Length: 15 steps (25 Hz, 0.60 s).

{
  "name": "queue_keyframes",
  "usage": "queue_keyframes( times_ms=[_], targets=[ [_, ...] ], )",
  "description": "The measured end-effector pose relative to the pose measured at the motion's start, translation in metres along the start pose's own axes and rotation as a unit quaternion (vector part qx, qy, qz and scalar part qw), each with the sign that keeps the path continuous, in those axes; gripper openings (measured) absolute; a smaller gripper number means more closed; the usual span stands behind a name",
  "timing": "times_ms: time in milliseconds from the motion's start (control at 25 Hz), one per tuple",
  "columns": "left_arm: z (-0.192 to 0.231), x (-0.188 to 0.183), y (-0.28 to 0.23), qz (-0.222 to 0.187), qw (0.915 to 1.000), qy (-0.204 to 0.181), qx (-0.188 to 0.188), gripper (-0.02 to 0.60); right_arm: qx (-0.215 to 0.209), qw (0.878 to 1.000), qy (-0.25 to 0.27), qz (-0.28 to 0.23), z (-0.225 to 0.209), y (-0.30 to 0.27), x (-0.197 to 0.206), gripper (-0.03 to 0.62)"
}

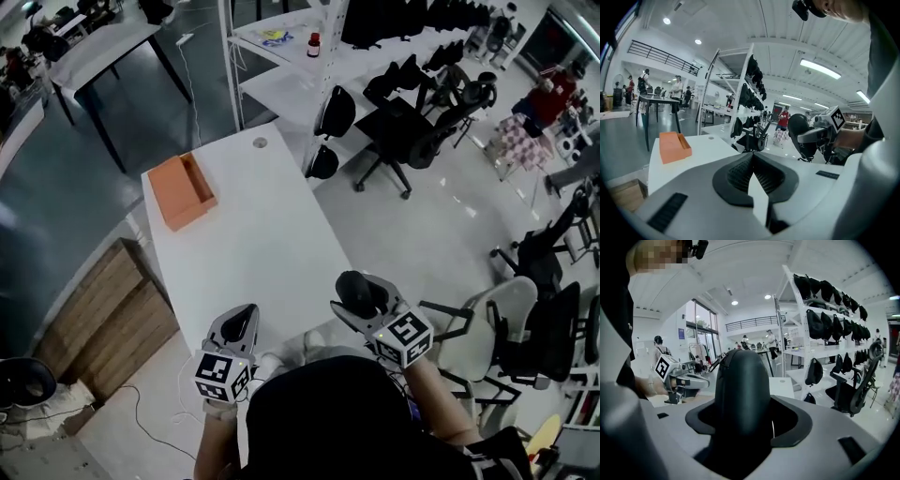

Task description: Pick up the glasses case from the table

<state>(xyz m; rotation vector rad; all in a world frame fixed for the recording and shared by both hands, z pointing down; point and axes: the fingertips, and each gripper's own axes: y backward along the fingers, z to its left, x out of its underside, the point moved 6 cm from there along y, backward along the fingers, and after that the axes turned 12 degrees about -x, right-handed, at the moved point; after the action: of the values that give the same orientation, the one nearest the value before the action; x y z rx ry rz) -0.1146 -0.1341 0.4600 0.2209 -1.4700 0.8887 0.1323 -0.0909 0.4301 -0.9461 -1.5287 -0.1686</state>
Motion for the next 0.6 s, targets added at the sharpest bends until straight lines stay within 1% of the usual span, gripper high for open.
queue_keyframes(
  times_ms=[160, 280, 600],
  targets=[
    [-0.006, -0.008, -0.003, -0.006, 0.9997, -0.008, 0.020, 0.017, 0.031, 0.999, -0.018, -0.027, 0.005, 0.017, 0.004, 0.316],
    [-0.012, -0.010, -0.005, -0.009, 0.9994, -0.014, 0.030, 0.018, 0.042, 0.997, -0.028, -0.052, 0.007, 0.023, 0.008, 0.316],
    [-0.017, -0.011, -0.002, -0.012, 0.9990, -0.022, 0.038, 0.017, 0.052, 0.997, -0.031, -0.051, 0.013, 0.028, 0.014, 0.316]
  ],
)
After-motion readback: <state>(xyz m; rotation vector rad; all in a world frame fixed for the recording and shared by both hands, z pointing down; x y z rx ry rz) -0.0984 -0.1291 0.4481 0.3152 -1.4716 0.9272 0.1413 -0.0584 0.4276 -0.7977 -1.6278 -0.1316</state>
